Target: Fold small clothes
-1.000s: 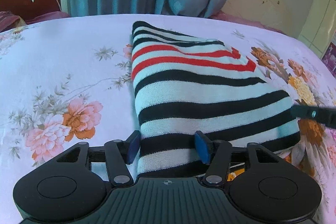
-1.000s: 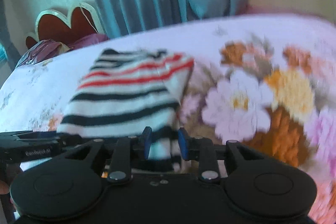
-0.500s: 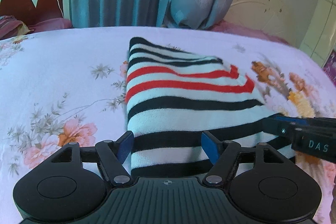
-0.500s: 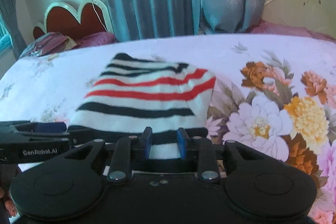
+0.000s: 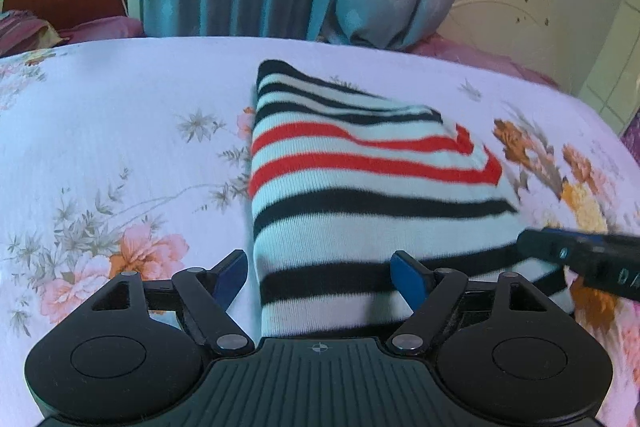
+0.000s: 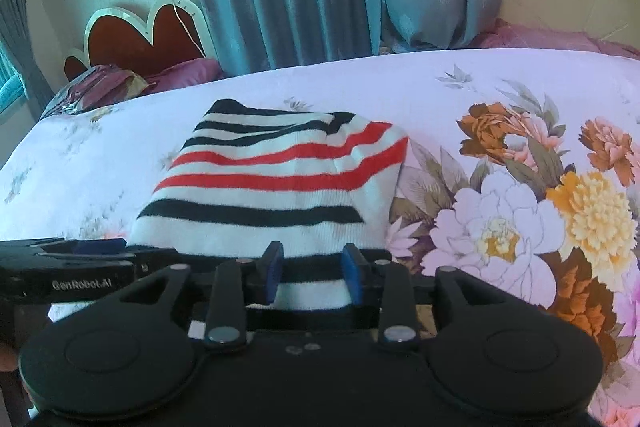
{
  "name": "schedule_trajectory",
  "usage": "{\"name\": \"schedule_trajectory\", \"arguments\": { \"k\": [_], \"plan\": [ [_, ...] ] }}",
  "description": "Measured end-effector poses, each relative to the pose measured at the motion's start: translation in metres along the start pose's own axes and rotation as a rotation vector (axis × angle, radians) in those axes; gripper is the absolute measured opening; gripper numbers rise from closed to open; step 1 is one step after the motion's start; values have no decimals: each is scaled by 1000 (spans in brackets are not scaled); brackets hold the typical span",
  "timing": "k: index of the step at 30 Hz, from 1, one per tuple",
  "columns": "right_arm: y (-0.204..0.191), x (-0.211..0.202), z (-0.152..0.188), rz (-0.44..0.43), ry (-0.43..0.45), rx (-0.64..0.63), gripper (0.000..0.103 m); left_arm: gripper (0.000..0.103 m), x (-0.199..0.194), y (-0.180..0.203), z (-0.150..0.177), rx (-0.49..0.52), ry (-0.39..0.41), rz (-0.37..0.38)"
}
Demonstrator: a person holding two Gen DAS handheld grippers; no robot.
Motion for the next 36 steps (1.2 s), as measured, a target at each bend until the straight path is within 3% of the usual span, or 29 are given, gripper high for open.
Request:
{"name": "schedule_trajectory", "arguments": {
  "k": [4, 9, 13, 17, 23, 36],
  "plan": [
    [7, 6, -5, -17, -10, 36, 32, 79, 6, -2, -6, -9, -8, 0],
    [13, 5, -16, 0, 23, 38, 50, 82, 11, -6, -11, -20, -3, -4],
    [32, 29, -14, -18, -51, 105, 52, 88, 25, -7, -11, -29, -32, 16],
    [44, 47, -11, -61, -88, 181, 66, 91, 33, -10, -12, -50, -48, 43],
    [48, 68, -12, -109, -136, 198, 74, 96, 46, -11, -14, -71, -72, 76],
    [32, 91, -22, -170, -168, 107, 74, 96, 69, -5, -20, -121, -90, 158]
  ]
}}
Point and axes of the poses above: each gripper's, at about its wrist camera, not at the fingertips, and x roughly the way its jaws point, y to its right, z to its underside, the point moved 5 cm from there along x, roughly the way its jaws point
